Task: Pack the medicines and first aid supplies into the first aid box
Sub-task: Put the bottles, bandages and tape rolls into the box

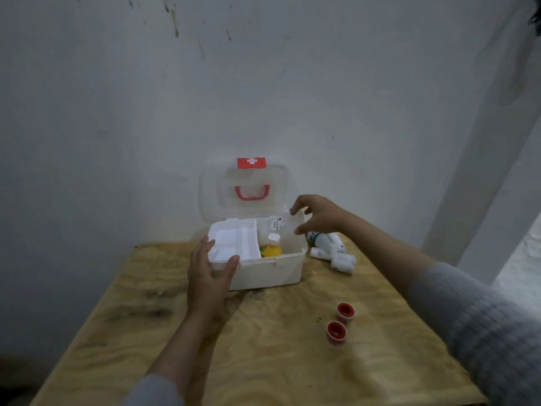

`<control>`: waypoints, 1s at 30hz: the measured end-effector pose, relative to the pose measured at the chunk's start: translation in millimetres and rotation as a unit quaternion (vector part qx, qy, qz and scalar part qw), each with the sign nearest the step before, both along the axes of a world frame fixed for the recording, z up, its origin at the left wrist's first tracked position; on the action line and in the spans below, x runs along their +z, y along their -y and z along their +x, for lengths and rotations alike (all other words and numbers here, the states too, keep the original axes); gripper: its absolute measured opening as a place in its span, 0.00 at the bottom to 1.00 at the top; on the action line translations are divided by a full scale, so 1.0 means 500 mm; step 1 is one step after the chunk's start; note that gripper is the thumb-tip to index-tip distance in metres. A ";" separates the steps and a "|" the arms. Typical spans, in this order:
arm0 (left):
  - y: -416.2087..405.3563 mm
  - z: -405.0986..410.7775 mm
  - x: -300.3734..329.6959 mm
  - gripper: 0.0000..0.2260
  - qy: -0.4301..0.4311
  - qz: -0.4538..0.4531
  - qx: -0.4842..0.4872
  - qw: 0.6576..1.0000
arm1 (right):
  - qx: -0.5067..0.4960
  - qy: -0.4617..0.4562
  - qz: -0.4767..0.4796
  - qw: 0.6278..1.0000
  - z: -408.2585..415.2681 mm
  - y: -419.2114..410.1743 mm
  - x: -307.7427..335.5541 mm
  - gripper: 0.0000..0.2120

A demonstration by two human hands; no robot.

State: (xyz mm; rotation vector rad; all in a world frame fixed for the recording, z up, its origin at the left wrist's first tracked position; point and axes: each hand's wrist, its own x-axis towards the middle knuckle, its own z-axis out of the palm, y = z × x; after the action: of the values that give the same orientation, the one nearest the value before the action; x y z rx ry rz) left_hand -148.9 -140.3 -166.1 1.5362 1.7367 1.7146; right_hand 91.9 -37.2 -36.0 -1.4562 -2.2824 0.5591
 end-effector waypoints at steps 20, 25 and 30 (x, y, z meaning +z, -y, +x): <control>-0.005 0.008 -0.007 0.25 -0.009 0.004 0.027 1.000 | 0.050 0.144 0.010 0.988 -0.046 -0.033 -0.011 0.18; -0.006 0.006 -0.007 0.25 -0.003 -0.003 0.027 1.000 | 0.047 0.154 0.026 0.987 -0.070 -0.038 -0.042 0.15; -0.005 0.007 -0.008 0.26 -0.003 -0.001 0.023 1.000 | 0.001 0.065 0.064 0.996 -0.078 -0.038 -0.045 0.10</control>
State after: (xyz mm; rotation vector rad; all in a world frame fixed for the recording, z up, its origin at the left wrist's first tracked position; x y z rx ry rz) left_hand -145.4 -137.6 -170.0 1.5133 1.7906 1.7307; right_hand 52.7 -18.2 -58.6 -1.4669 -2.3704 0.3219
